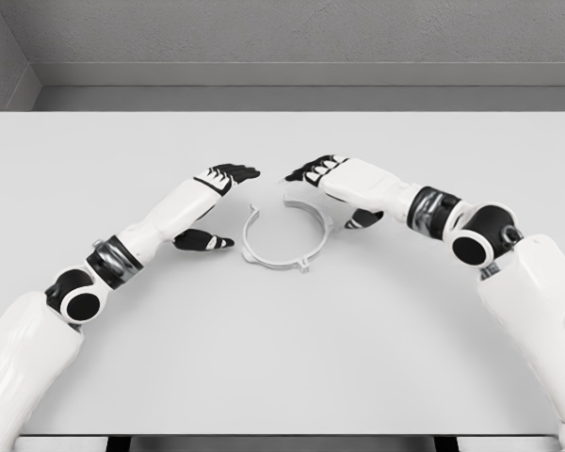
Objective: Assemble PVC drainage pipe clamps
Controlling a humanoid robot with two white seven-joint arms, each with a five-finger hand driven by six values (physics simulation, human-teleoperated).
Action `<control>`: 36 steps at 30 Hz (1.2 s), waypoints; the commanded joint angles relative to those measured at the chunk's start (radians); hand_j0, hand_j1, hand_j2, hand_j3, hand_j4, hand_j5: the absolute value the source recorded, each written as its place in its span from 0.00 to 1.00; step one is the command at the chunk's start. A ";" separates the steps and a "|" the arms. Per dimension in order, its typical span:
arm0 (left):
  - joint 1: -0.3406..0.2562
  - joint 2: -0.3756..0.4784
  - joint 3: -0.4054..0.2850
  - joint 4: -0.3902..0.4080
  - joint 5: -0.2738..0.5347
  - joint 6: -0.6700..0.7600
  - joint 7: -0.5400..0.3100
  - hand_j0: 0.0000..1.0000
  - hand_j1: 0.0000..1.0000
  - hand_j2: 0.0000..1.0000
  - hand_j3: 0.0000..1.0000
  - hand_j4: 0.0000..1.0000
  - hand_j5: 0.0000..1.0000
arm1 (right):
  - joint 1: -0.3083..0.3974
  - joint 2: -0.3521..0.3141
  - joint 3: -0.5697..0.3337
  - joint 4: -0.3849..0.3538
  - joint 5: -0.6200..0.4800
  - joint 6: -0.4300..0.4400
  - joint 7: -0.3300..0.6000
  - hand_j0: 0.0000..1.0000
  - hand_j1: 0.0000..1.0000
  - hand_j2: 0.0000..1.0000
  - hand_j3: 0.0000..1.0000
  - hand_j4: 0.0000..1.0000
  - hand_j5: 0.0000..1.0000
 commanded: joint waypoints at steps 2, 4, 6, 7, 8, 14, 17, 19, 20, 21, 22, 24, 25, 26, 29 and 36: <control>0.000 -0.004 -0.003 0.004 0.004 0.000 0.000 1.00 1.00 1.00 1.00 1.00 1.00 | 0.002 -0.040 -0.084 -0.001 -0.009 0.000 -0.001 1.00 1.00 1.00 1.00 1.00 1.00; 0.000 -0.005 -0.003 0.006 0.004 0.000 0.001 1.00 1.00 1.00 1.00 1.00 1.00 | 0.002 -0.040 -0.107 -0.001 -0.009 -0.002 -0.001 1.00 1.00 1.00 1.00 1.00 1.00; 0.000 -0.007 -0.006 0.004 0.004 0.000 0.001 1.00 1.00 1.00 1.00 1.00 1.00 | 0.002 -0.054 -0.127 0.001 -0.010 -0.002 -0.001 1.00 1.00 1.00 1.00 1.00 1.00; 0.000 -0.007 -0.006 0.004 0.004 0.000 0.001 1.00 1.00 1.00 1.00 1.00 1.00 | 0.003 -0.054 -0.129 0.001 -0.009 -0.002 -0.001 1.00 1.00 1.00 1.00 1.00 1.00; 0.005 -0.005 -0.004 0.001 0.005 0.000 0.000 1.00 1.00 1.00 1.00 1.00 1.00 | 0.003 -0.054 -0.129 0.002 -0.009 0.000 -0.001 1.00 1.00 1.00 1.00 1.00 1.00; 0.021 0.024 -0.004 -0.046 0.021 0.000 0.001 1.00 1.00 1.00 1.00 1.00 1.00 | 0.047 -0.083 -0.274 -0.002 -0.017 -0.049 -0.001 1.00 1.00 1.00 1.00 1.00 1.00; 0.037 0.049 -0.004 -0.068 0.028 0.000 0.003 1.00 1.00 1.00 1.00 1.00 1.00 | 0.095 -0.081 -0.379 -0.001 -0.027 -0.125 -0.002 1.00 1.00 1.00 1.00 1.00 1.00; 0.043 0.049 -0.004 -0.080 0.028 0.000 0.003 1.00 1.00 1.00 1.00 1.00 1.00 | 0.112 -0.078 -0.416 -0.002 -0.032 -0.151 -0.002 1.00 1.00 1.00 1.00 1.00 1.00; 0.051 0.049 -0.004 -0.089 0.027 0.000 0.003 1.00 1.00 1.00 1.00 1.00 1.00 | 0.135 -0.080 -0.437 0.001 -0.033 -0.190 0.001 1.00 1.00 1.00 1.00 1.00 1.00; 0.052 0.050 -0.006 -0.089 0.027 0.000 0.003 1.00 1.00 1.00 1.00 1.00 1.00 | 0.147 -0.081 -0.463 0.001 -0.038 -0.213 0.004 1.00 1.00 1.00 1.00 1.00 1.00; 0.052 0.050 -0.006 -0.089 0.027 0.000 0.003 1.00 1.00 1.00 1.00 1.00 1.00 | 0.147 -0.081 -0.463 0.001 -0.038 -0.214 0.004 1.00 1.00 1.00 1.00 1.00 1.00; 0.054 0.047 -0.004 -0.088 0.021 0.000 0.001 1.00 1.00 1.00 1.00 1.00 1.00 | 0.183 -0.080 -0.531 0.001 -0.040 -0.228 0.016 1.00 1.00 1.00 1.00 1.00 1.00; 0.054 0.047 -0.004 -0.088 0.021 0.000 0.001 1.00 1.00 1.00 1.00 1.00 1.00 | 0.183 -0.080 -0.531 0.001 -0.040 -0.228 0.016 1.00 1.00 1.00 1.00 1.00 1.00; 0.054 0.046 -0.004 -0.083 0.014 0.000 0.001 1.00 1.00 1.00 1.00 1.00 1.00 | 0.189 -0.081 -0.534 0.001 -0.040 -0.228 0.016 1.00 1.00 1.00 1.00 1.00 1.00; 0.052 0.038 -0.006 -0.079 0.010 0.000 0.001 1.00 1.00 1.00 1.00 1.00 1.00 | 0.190 -0.081 -0.534 0.002 -0.050 -0.228 0.016 1.00 1.00 1.00 1.00 1.00 1.00; 0.044 0.029 -0.032 -0.057 0.005 0.000 0.000 1.00 1.00 1.00 1.00 1.00 1.00 | 0.196 -0.083 -0.549 0.010 -0.052 -0.228 0.016 1.00 1.00 1.00 1.00 1.00 1.00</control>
